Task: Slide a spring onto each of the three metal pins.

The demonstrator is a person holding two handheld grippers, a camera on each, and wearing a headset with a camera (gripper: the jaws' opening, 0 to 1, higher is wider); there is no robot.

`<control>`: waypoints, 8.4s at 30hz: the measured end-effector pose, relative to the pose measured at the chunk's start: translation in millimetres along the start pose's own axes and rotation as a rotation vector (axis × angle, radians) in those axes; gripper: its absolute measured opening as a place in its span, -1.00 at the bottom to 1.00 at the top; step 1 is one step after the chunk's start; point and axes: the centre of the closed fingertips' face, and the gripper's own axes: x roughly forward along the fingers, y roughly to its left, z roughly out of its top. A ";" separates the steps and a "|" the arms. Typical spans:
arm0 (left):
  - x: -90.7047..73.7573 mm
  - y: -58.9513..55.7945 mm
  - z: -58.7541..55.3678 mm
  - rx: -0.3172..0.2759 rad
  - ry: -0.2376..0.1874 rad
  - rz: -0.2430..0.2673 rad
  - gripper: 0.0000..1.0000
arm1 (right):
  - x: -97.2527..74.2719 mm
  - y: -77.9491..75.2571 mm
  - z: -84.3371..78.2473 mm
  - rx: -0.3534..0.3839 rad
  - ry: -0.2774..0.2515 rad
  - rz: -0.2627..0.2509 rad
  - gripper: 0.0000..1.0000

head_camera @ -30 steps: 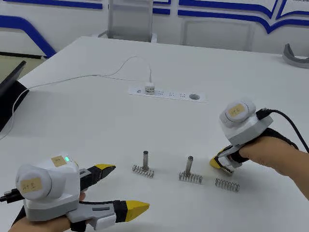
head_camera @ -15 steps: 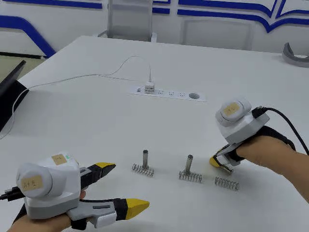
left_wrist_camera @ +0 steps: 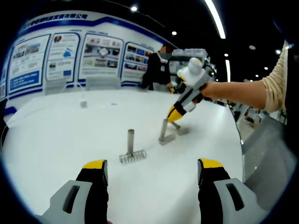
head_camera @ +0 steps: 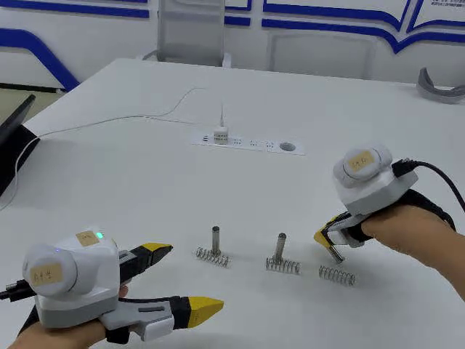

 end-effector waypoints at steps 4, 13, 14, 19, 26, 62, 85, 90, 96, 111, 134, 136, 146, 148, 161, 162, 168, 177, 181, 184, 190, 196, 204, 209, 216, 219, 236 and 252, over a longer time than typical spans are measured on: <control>0.8 -1.9 2.7 0.006 0.000 -0.005 0.60 | -3.1 -2.2 2.2 0.003 -0.022 -0.009 -0.82; 1.5 -2.7 4.2 0.011 -0.006 -0.008 0.60 | -11.5 -1.7 1.5 0.021 -0.052 -0.013 -0.82; 1.4 -2.8 4.2 0.011 -0.006 -0.007 0.60 | -12.1 -1.5 0.8 0.025 -0.053 -0.012 -0.82; 0.8 -3.2 4.8 0.012 -0.007 -0.006 0.60 | -16.4 -0.7 -2.0 0.040 -0.071 -0.013 -0.82; 1.2 -4.6 5.8 0.016 -0.007 -0.009 0.60 | -23.4 1.9 -8.3 0.051 -0.083 -0.016 -0.82; 1.8 -11.4 7.8 0.041 0.003 -0.018 0.61 | -32.0 2.4 -17.7 0.055 -0.116 0.005 -0.81; 4.6 -12.6 10.6 0.047 -0.003 -0.026 0.61 | -49.0 6.5 -22.5 0.009 -0.149 0.006 -0.69; 5.0 -12.3 11.2 0.047 -0.004 -0.024 0.60 | -48.6 11.1 -36.8 -0.043 -0.119 0.050 -0.69; 5.9 -14.0 10.4 0.048 -0.001 -0.026 0.60 | -39.2 19.6 -53.0 -0.128 -0.054 0.105 -0.67; 3.9 -13.0 9.8 0.049 0.005 -0.020 0.60 | -16.6 23.6 -61.6 -0.318 0.070 0.183 -0.67; 6.6 -27.3 4.1 0.067 0.016 -0.054 0.59 | -14.6 31.3 -72.3 -0.349 0.150 0.245 -0.76; 6.9 -30.7 4.0 0.069 0.016 -0.060 0.58 | -17.4 34.5 -71.6 -0.354 0.148 0.252 -0.77; 17.2 -49.1 -3.5 0.085 0.042 -0.120 0.49 | -36.8 62.2 -56.6 -0.402 0.111 0.300 -0.77; 19.3 -51.8 -4.5 0.086 0.044 -0.131 0.46 | -38.8 68.2 -51.8 -0.417 0.101 0.309 -0.77; 34.0 -69.2 -3.0 0.137 0.057 -0.196 0.19 | -44.6 111.1 -23.7 -0.533 0.054 0.395 -0.77; 34.8 -70.3 -2.6 0.141 0.057 -0.200 0.16 | -44.8 113.4 -23.5 -0.540 0.054 0.402 -0.77; 40.9 -79.8 0.5 0.167 0.054 -0.232 -0.02 | -46.5 125.2 -20.6 -0.583 0.050 0.427 -0.77; 46.0 -89.9 5.2 0.204 0.045 -0.270 -0.29 | -46.4 139.2 -17.7 -0.635 0.044 0.464 -0.77; 46.4 -93.1 5.4 0.230 0.043 -0.282 -0.42 | -47.0 143.9 -15.9 -0.659 0.043 0.478 -0.77; 46.1 -94.5 5.2 0.238 0.041 -0.288 -0.51 | -47.6 147.0 -14.8 -0.673 0.042 0.486 -0.77; 46.3 -94.8 4.0 0.259 0.039 -0.293 -0.64 | -48.0 149.1 -14.3 -0.690 0.041 0.492 -0.76; 45.7 -96.0 4.1 0.280 0.036 -0.299 -0.74 | -51.5 151.1 -15.6 -0.717 0.047 0.496 -0.76; 44.6 -97.5 3.7 0.287 0.039 -0.306 -0.76 | -65.7 155.5 -3.9 -0.719 0.014 0.511 -0.76; 44.4 -97.8 3.9 0.290 0.043 -0.307 -0.77 | -70.9 161.5 5.5 -0.716 -0.018 0.521 -0.77; 44.1 -98.7 3.3 0.290 0.046 -0.311 -0.77 | -74.1 170.0 16.4 -0.696 -0.064 0.539 -0.77; 44.1 -99.7 3.8 0.290 0.044 -0.314 -0.78 | -75.3 174.0 21.8 -0.688 -0.086 0.544 -0.77; 44.8 -100.5 8.4 0.267 0.018 -0.314 -0.80 | -71.5 174.3 22.8 -0.634 -0.098 0.532 -0.71; 45.1 -97.2 10.8 0.262 0.008 -0.299 -0.78 | -71.8 172.5 27.0 -0.596 -0.113 0.516 -0.76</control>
